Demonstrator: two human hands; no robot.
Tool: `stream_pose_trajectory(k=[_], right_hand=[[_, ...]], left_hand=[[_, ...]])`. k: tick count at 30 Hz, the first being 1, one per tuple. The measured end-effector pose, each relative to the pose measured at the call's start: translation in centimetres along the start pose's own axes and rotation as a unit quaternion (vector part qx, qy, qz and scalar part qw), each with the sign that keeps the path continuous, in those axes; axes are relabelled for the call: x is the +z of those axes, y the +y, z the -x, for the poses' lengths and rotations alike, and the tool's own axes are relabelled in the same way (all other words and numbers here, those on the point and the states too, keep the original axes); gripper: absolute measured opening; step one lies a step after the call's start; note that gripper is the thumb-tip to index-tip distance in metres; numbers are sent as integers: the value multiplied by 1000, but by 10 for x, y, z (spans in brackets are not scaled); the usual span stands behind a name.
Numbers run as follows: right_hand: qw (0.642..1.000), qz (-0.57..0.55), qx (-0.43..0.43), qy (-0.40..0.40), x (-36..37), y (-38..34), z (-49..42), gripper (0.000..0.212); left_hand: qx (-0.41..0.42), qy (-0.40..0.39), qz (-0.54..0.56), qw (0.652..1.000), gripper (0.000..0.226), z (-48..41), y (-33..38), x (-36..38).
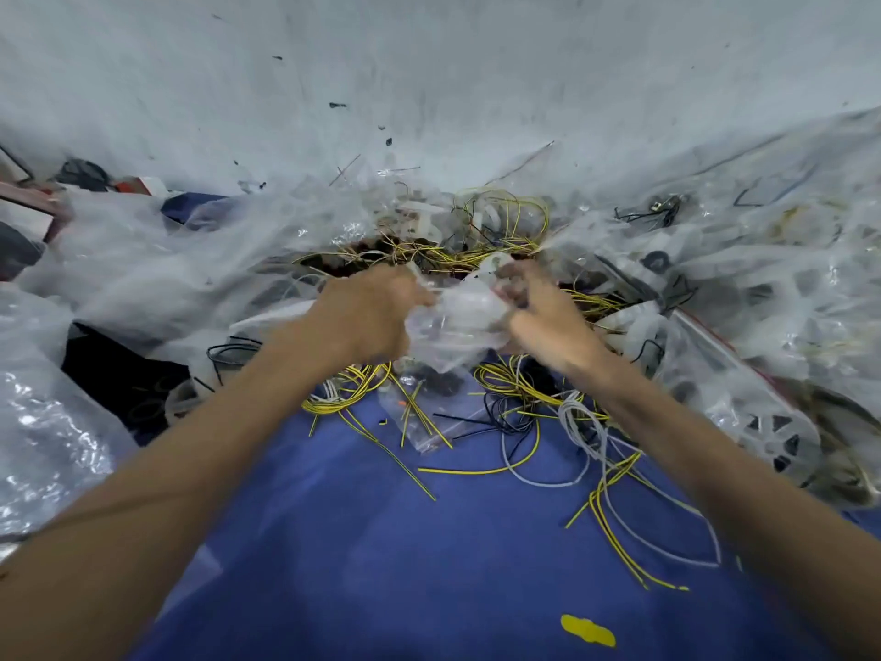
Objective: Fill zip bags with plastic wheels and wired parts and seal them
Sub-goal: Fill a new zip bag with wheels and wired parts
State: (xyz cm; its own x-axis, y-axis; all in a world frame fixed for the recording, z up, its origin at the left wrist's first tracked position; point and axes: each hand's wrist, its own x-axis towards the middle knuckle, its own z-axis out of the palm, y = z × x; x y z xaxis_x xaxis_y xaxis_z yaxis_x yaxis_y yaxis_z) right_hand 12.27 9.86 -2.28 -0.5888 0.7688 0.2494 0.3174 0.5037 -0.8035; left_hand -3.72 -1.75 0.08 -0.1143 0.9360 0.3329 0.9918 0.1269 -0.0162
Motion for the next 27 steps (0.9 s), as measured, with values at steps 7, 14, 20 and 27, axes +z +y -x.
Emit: stream_pose_trajectory(k=[7,14,20,27], right_hand=[[963,-158,141,-164,16,-20,-8,15],[950,-301,69,-54,32,-40,-30,27],[943,39,62,-325,-2,9,-15,30],[875,466,8,-133,-30,53,-38,66]], left_hand=[[-42,137,119,982,47,-23,6,-25],[96,126,-8,987,64,-33,1,-50],[44,101,5,994,49,-7,-19,-11],[135,211,51,967,56,22,-3,0]])
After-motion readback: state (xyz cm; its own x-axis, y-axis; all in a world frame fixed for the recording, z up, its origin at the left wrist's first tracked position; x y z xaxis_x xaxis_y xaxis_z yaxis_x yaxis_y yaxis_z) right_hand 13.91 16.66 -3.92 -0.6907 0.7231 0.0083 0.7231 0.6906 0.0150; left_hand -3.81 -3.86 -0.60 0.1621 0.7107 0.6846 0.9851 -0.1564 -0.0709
